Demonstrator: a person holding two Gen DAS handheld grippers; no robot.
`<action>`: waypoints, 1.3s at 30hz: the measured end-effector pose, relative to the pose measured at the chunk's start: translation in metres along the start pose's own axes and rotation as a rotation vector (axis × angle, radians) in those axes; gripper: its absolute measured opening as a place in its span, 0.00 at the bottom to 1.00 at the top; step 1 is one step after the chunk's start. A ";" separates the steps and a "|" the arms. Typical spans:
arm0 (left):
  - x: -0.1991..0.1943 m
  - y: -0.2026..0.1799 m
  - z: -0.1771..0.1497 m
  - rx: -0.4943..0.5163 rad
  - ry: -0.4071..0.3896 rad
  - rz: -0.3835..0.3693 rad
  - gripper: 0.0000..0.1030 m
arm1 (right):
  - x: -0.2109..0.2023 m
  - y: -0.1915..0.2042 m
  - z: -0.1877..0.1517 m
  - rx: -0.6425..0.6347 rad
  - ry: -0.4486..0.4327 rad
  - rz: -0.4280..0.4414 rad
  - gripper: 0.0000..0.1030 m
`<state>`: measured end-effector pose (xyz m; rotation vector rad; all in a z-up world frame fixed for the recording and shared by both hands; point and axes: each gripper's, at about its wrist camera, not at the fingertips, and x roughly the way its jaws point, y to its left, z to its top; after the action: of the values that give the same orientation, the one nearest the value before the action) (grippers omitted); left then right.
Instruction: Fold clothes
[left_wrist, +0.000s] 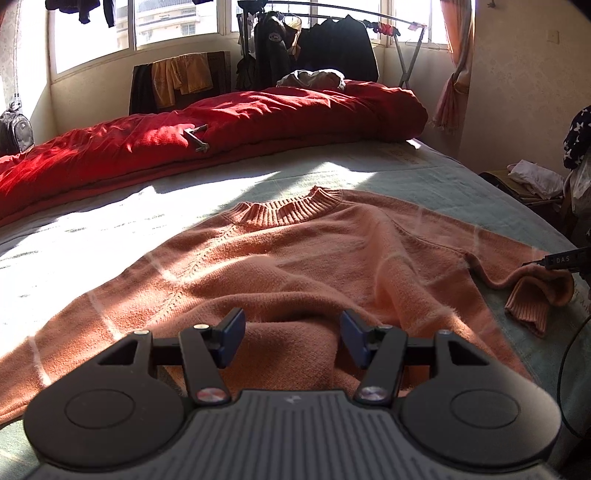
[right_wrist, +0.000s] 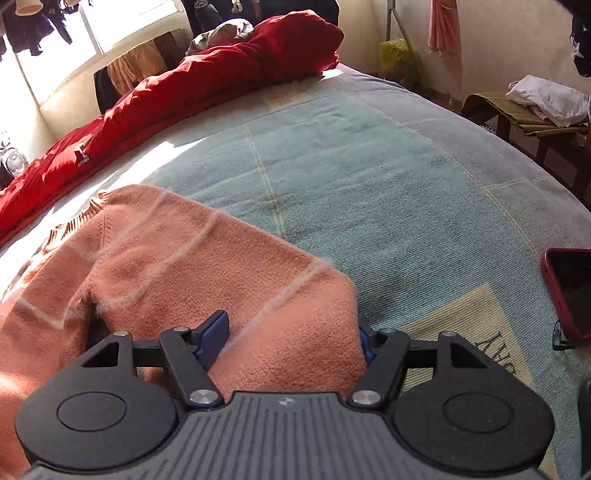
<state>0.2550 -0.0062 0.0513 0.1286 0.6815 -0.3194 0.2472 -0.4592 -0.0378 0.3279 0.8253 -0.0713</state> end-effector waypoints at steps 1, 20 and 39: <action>0.001 0.000 0.001 0.005 -0.001 -0.010 0.57 | -0.002 0.003 0.000 -0.012 -0.001 0.009 0.43; -0.009 0.012 -0.001 -0.033 -0.026 0.039 0.57 | 0.014 0.065 0.091 -0.551 -0.120 -0.338 0.24; 0.007 0.004 -0.004 -0.007 0.014 -0.001 0.64 | 0.047 0.032 0.058 -0.358 0.000 -0.306 0.83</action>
<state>0.2586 -0.0034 0.0438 0.1234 0.6965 -0.3173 0.3264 -0.4436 -0.0271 -0.1373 0.8650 -0.2057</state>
